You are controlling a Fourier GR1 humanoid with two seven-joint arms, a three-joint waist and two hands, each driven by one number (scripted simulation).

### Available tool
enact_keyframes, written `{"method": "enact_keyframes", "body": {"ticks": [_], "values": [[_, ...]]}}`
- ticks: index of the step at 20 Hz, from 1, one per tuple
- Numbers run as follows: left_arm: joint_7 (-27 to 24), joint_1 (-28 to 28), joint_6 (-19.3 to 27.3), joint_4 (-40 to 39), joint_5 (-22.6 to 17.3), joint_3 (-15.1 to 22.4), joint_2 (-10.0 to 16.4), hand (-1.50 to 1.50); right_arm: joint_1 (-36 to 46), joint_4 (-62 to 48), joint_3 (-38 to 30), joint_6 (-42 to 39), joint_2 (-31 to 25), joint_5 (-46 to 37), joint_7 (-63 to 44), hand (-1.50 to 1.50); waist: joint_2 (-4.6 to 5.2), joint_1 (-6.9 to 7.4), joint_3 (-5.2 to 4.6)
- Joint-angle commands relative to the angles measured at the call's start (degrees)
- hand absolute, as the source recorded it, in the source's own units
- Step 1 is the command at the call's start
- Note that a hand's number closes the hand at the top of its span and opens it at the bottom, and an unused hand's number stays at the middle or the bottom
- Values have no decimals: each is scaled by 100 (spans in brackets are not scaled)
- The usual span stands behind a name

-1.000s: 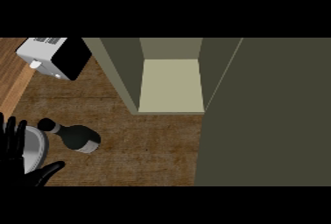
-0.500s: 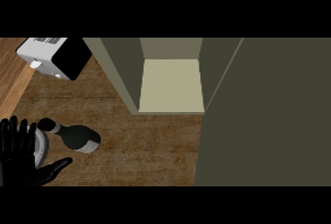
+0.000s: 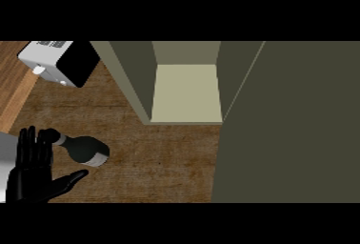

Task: Pick up the wine, place it into the cabinet and close the cabinet

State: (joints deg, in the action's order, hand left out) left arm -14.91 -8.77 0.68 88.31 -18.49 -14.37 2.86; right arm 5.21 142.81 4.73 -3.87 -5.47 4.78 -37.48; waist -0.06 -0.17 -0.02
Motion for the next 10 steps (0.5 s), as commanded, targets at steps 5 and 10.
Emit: {"method": "enact_keyframes", "body": {"ticks": [5,10], "values": [[-305,332,-156,-709,-28,-151,112,-150,-96,844,-370,-66,-126,791,-497,-150,-1,-12,2],[-800,507,-116,-1308,156,-38,-108,-150,-384,785,-162,-138,15,579,-191,-150,1,-22,3]]}}
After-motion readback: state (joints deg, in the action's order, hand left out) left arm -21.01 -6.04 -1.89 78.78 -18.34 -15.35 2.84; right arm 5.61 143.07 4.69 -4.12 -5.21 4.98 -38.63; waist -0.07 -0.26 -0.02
